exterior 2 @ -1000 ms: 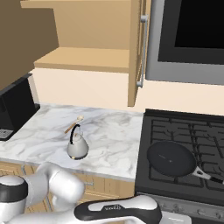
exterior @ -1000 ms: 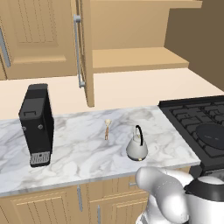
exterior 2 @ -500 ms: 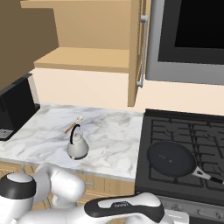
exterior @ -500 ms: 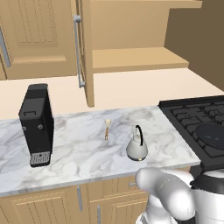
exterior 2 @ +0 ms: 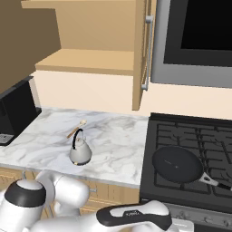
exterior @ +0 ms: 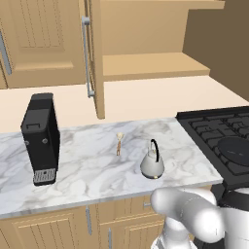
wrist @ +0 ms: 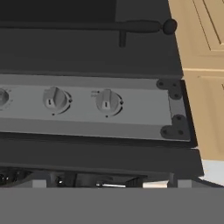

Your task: Pick the pan from the cabinet and place it on the stove. Then turn on the stove burner for the pan.

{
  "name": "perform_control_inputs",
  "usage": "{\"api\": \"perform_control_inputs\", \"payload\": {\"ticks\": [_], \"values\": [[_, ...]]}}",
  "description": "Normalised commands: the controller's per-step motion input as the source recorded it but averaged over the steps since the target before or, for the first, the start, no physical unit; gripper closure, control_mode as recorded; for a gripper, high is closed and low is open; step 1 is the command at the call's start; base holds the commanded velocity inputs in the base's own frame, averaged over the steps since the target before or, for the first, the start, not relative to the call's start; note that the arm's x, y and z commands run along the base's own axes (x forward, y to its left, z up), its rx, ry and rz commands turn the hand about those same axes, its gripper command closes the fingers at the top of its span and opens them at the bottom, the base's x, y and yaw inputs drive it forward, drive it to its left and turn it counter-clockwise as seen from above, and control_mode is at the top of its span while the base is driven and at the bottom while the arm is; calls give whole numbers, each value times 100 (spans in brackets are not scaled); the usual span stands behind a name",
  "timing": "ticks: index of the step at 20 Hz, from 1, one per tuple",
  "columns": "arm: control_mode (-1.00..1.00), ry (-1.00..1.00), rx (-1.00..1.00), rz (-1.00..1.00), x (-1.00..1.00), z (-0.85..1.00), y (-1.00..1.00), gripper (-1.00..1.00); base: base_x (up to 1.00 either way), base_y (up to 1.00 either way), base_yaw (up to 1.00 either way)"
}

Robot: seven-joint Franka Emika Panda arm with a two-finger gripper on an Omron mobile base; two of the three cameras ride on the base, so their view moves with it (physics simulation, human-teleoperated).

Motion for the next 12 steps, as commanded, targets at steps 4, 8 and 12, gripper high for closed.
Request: {"api": "perform_control_inputs", "payload": {"ticks": [4,8,12], "values": [[-100,0,0,0,12,-26,-7,-100,0,0,0],[-100,0,0,0,12,-26,-7,-100,0,0,0],[-100,0,0,0,14,-20,-6,-100,0,0,0]]}}
